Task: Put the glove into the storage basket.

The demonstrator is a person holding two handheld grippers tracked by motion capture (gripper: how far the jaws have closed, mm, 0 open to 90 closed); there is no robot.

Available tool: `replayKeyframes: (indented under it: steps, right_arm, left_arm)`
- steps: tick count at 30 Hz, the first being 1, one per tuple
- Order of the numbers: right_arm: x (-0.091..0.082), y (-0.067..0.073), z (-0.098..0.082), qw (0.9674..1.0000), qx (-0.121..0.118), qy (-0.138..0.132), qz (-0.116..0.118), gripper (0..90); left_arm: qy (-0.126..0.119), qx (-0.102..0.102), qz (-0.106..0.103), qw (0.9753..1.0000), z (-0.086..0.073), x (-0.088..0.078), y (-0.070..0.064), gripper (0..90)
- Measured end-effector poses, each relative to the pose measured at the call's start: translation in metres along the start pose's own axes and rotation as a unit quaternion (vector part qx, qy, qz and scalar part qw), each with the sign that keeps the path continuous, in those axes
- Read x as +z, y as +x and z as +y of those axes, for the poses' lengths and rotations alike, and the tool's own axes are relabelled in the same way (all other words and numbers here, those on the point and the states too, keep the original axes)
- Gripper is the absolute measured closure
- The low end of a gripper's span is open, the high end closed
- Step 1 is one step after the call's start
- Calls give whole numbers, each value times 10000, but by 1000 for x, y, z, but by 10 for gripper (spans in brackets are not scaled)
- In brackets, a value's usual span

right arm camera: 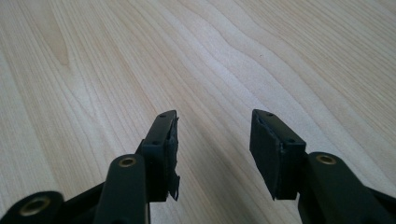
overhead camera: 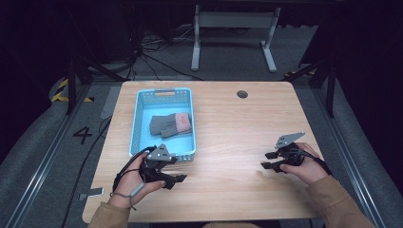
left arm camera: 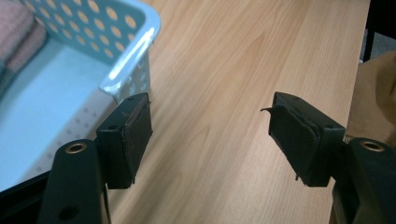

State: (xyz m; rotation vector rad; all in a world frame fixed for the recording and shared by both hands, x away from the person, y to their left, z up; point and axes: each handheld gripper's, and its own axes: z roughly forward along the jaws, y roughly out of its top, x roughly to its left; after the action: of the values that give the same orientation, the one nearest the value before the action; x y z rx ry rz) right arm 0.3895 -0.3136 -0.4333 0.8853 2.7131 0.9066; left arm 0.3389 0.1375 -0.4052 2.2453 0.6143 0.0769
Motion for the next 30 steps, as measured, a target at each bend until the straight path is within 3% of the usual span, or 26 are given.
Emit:
replayKeyframes:
  steps: [4,10,14,17,24,30]
  right_arm:
    - [2,0,-1,10000,22,6,10,525]
    - [4,0,-1,10000,10,17,3,525]
    - [5,0,-2,10000,-3,32,19,525]
    - [7,1,-4,10000,2,68,30,525]
    - [12,3,-4,10000,1,56,25,520]
    - [13,3,-4,10000,-15,14,25,517]
  left_arm:
    - [93,-92,10,9999,-9,9,0,300]
    - [467,-175,-133,9987,-19,19,4,291]
    - [486,-205,-181,9984,-23,25,4,290]
    - [554,-113,-226,9981,-25,30,6,290]
    - [513,-269,-69,9983,-27,42,6,291]
    - [536,-251,-11,9982,-22,51,-1,290]
